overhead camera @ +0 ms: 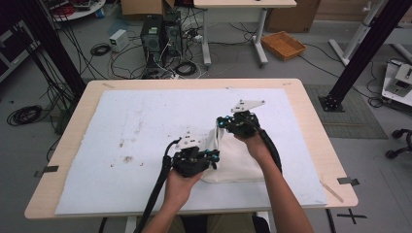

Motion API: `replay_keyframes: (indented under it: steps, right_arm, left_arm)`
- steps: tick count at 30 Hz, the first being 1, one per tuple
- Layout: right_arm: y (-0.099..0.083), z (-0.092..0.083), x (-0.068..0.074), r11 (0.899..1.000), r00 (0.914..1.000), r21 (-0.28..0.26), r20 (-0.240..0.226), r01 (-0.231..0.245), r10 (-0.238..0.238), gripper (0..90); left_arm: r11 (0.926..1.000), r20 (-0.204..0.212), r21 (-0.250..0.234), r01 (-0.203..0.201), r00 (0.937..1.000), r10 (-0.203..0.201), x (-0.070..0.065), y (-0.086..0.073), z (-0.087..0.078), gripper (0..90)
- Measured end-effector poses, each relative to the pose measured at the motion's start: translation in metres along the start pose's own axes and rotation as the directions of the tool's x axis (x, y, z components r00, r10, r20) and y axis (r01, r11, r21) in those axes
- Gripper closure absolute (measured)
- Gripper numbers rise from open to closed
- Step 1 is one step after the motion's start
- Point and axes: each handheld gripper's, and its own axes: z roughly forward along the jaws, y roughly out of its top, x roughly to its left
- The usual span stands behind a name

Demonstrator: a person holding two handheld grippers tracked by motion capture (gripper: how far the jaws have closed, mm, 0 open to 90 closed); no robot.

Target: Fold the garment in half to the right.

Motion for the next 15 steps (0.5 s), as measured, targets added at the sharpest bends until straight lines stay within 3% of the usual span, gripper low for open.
replay_keyframes:
  steps: [10, 13, 14, 15]
  right_arm:
    - [-0.028, -0.031, -0.030, 0.999, 0.9980, -0.005, 0.047, -0.043, 0.043, 89.2]
    - [-0.031, -0.034, -0.033, 0.999, 0.9974, -0.002, 0.054, -0.048, 0.048, 89.2]
    - [-0.039, -0.041, -0.042, 0.998, 0.9956, 0.000, 0.071, -0.061, 0.061, 89.2]
    - [-0.042, -0.043, -0.045, 0.998, 0.9949, 0.000, 0.079, -0.063, 0.063, 89.2]
  left_arm:
    - [0.9981, 0.068, 0.060, -0.010, 0.9977, 0.006, -0.024, 0.014, 0.053, 86.7]
    - [0.9981, 0.068, 0.060, -0.010, 0.9977, 0.006, -0.024, 0.014, 0.053, 86.6]
    - [0.9965, 0.081, 0.084, -0.009, 0.9967, 0.003, -0.031, 0.018, 0.074, 86.6]
    - [0.9955, 0.083, 0.094, -0.008, 0.9965, 0.001, -0.033, 0.018, 0.079, 86.6]
